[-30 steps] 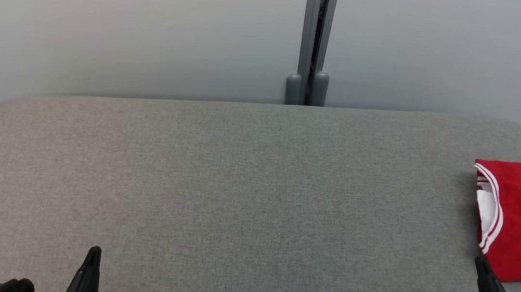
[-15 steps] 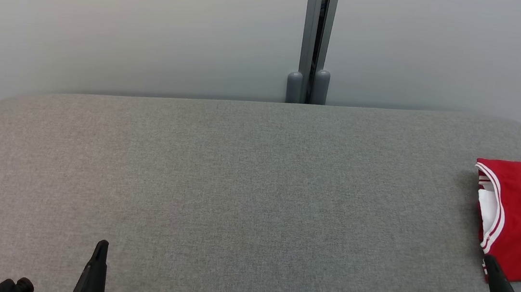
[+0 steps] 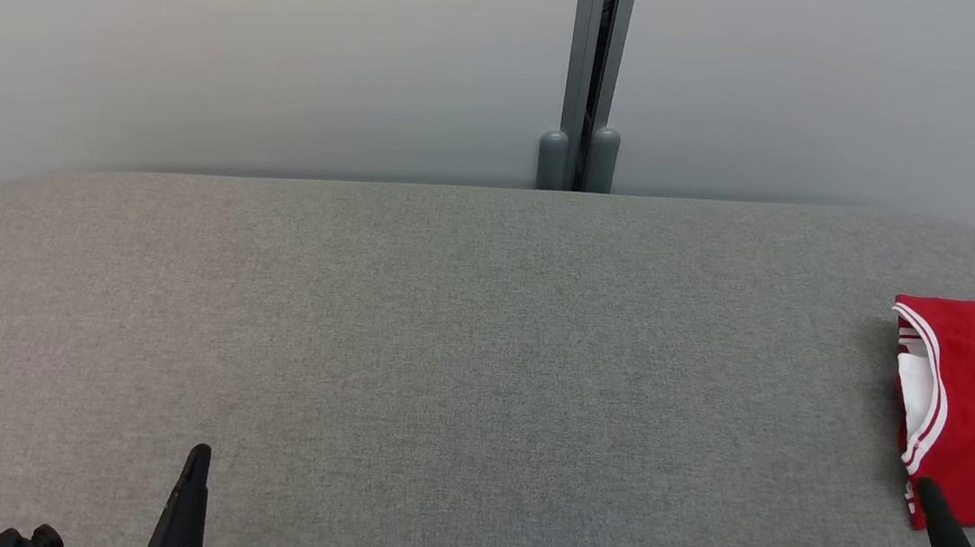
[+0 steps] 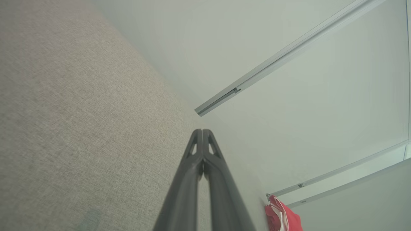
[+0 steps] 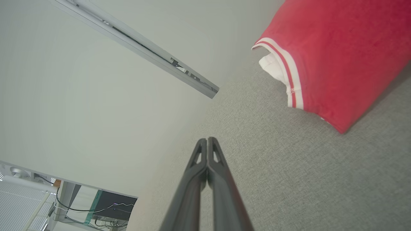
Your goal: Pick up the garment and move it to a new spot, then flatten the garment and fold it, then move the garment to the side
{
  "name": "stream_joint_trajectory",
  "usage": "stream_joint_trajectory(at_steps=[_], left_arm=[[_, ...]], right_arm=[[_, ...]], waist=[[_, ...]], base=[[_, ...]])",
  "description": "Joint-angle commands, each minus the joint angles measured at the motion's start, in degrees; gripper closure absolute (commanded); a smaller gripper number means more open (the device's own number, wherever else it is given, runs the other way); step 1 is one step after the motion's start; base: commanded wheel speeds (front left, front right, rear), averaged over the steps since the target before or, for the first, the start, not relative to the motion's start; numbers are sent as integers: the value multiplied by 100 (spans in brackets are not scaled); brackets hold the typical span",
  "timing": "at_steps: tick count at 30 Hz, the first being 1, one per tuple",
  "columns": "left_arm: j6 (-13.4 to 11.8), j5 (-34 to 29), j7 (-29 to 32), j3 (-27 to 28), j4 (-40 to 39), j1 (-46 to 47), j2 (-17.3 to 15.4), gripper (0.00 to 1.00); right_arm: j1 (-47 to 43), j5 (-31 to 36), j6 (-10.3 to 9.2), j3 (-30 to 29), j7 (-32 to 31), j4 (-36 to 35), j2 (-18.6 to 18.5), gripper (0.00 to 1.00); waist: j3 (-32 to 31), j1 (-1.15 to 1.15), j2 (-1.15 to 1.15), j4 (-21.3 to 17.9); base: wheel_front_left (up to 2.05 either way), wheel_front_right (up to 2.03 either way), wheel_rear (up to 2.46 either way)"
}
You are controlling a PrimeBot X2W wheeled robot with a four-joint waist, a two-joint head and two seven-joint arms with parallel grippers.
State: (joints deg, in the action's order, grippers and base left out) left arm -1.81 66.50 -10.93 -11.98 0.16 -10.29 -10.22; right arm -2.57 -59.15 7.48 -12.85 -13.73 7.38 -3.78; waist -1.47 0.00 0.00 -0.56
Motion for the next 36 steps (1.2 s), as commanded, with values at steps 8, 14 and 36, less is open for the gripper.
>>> stream_joint_trajectory(at_steps=[8, 14, 36], left_arm=[[190, 426, -28, 90, -92, 136, 83, 100], [286, 691, -38, 114, -103, 146, 157, 100], [601, 1542, -64, 194, -136, 178, 439, 100]], right_arm=[[164, -584, 2, -178, -207, -13, -13, 100], [190, -922, 2, -272, -321, 13, -2, 100], [264, -2071, 2, -566, -717, 108, 40, 100]], waist=[[19, 0, 0, 7], [33, 0, 0, 12], [87, 0, 0, 30]], base=[[0, 0, 0], [0, 0, 0], [0, 0, 0]])
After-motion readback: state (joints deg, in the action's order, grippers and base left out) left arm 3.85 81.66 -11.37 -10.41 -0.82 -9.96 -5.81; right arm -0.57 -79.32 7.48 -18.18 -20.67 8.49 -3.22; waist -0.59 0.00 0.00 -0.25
